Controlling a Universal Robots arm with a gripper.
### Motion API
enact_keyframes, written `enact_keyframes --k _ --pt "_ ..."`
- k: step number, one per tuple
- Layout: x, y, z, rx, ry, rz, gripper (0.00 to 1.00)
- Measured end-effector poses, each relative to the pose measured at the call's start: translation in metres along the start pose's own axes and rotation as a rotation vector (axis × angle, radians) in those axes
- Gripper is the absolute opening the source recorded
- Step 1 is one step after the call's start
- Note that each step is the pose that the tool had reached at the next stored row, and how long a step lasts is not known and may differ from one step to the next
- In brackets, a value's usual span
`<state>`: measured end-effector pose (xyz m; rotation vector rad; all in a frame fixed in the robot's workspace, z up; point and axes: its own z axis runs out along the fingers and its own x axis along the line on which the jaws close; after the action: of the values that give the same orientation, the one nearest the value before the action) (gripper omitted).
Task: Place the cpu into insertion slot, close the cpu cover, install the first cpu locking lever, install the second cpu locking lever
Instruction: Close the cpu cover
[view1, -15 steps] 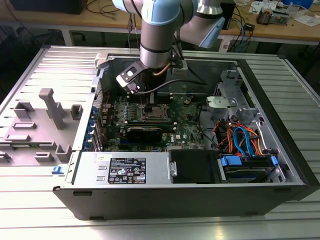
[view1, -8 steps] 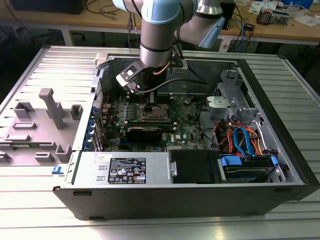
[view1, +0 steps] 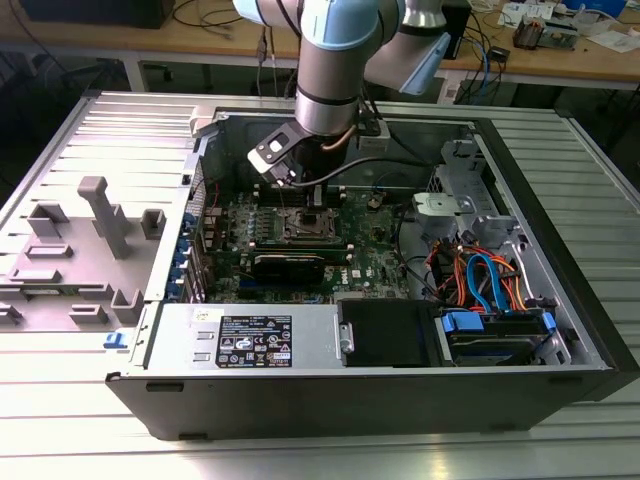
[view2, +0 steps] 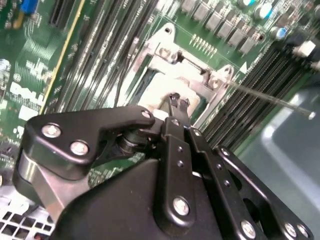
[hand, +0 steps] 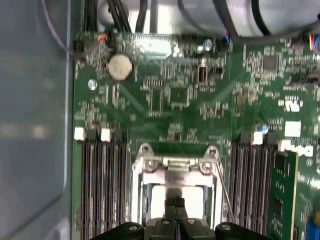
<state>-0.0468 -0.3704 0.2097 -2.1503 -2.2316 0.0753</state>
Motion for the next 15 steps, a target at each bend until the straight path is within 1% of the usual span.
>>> enact_keyframes --k 15 --pt "0.0 0.0028 -0.0002 0.0 -0.0003 0.0 0.11"
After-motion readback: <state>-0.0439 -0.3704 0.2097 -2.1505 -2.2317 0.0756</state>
